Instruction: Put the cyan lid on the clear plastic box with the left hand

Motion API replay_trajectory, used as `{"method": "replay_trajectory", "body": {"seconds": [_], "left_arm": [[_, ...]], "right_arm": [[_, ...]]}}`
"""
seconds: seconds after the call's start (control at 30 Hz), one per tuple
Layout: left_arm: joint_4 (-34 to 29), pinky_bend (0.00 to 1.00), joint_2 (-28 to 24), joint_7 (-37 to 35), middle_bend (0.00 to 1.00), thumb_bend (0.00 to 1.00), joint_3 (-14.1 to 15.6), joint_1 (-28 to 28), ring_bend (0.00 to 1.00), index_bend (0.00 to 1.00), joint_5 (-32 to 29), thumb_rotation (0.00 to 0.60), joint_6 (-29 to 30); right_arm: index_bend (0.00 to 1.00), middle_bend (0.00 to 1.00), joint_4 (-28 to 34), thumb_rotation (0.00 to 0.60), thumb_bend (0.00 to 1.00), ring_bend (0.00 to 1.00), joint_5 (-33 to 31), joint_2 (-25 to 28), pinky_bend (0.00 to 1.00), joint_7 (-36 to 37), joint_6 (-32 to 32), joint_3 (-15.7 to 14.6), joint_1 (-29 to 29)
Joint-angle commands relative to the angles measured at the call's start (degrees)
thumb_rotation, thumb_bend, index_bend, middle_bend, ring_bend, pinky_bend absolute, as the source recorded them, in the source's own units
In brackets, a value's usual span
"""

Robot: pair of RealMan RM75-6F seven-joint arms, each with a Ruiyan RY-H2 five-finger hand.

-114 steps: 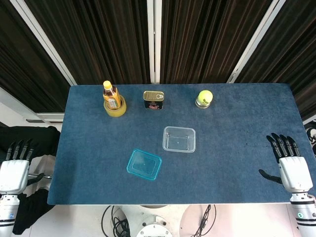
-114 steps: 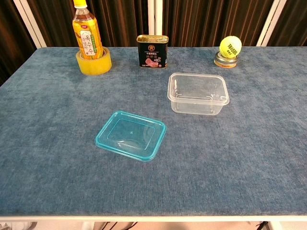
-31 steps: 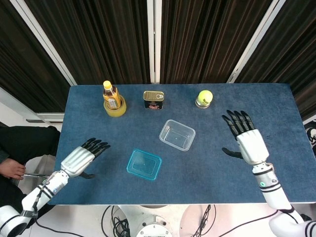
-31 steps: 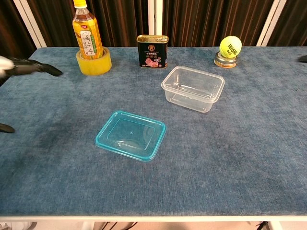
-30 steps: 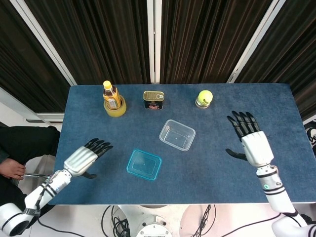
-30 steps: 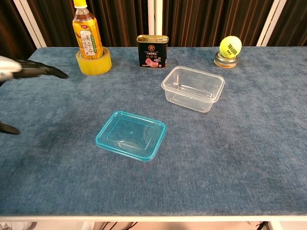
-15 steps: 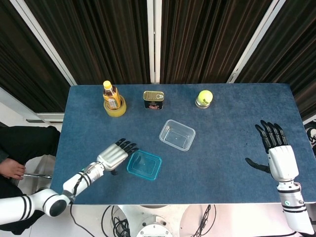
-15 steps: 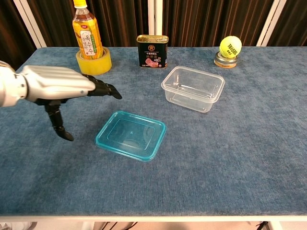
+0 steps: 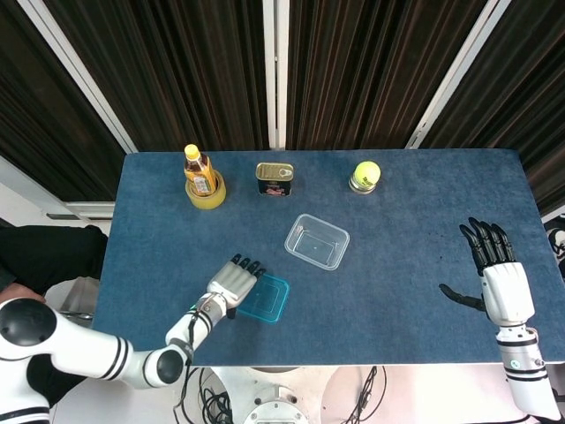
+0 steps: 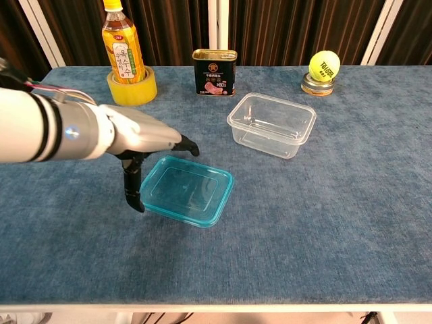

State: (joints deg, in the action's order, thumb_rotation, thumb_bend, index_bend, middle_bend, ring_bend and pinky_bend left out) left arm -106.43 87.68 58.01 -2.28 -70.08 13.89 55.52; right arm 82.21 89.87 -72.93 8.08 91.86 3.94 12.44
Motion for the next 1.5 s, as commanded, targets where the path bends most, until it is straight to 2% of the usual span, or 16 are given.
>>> {"method": "replay_trajectory", "body": {"seconds": [0.03, 0.23, 0.87, 0.97, 1.13, 1.27, 1.5], "left_arm": [[0.1, 0.0, 2.8, 2.4, 0.0, 0.0, 0.4, -2.8, 0.0, 0.0, -3.3, 0.6, 3.5], [1.0, 0.0, 4.8, 3.1, 0.0, 0.0, 0.5, -3.9, 0.0, 0.0, -4.7, 0.6, 5.9], [4.5, 0.0, 8.0, 2.5, 0.0, 0.0, 0.1, -4.3, 0.0, 0.04, -5.5, 0.6, 6.9], [5.1, 0.01, 8.3, 2.5, 0.0, 0.03, -0.2, -4.3, 0.0, 0.08, -5.7, 0.6, 6.6], [5.8, 0.03, 8.3, 2.2, 0.02, 0.15, -0.4, -4.1, 0.0, 0.2, -5.6, 0.6, 6.3], [5.5, 0.08, 7.7, 0.6, 0.12, 0.18, -0.2, -3.1, 0.01, 0.3, -2.7, 0.6, 6.3], [3.9, 0.11, 4.3, -3.0, 0.21, 0.19, 0.6, -0.9, 0.08, 0.36, 4.4, 0.6, 5.3]], "right_arm": [[0.0, 0.0, -0.3, 0.6, 0.0, 0.0, 0.3, -0.2, 0.0, 0.3, 0.0, 0.1, -0.1], [0.0, 0.0, -0.9, 0.6, 0.0, 0.0, 0.2, -0.3, 0.0, 1.9, -0.1, 0.3, -0.8], [0.0, 0.0, -2.8, 0.6, 0.0, 0.0, 0.3, -0.7, 0.0, 4.4, -0.2, 0.7, -2.3], [0.0, 0.0, -3.1, 0.6, 0.0, 0.0, 0.4, -0.8, 0.0, 4.7, -0.2, 0.7, -2.4], [0.0, 0.0, -3.2, 0.6, 0.0, 0.0, 0.5, -0.7, 0.0, 5.0, 0.1, 0.9, -2.8], [0.0, 0.0, -3.4, 0.6, 0.0, 0.0, 0.5, -0.8, 0.0, 5.2, 0.2, 1.0, -3.0], [0.0, 0.0, -3.4, 0.6, 0.0, 0.0, 0.7, -0.7, 0.0, 5.1, 0.3, 1.3, -3.2]]}}
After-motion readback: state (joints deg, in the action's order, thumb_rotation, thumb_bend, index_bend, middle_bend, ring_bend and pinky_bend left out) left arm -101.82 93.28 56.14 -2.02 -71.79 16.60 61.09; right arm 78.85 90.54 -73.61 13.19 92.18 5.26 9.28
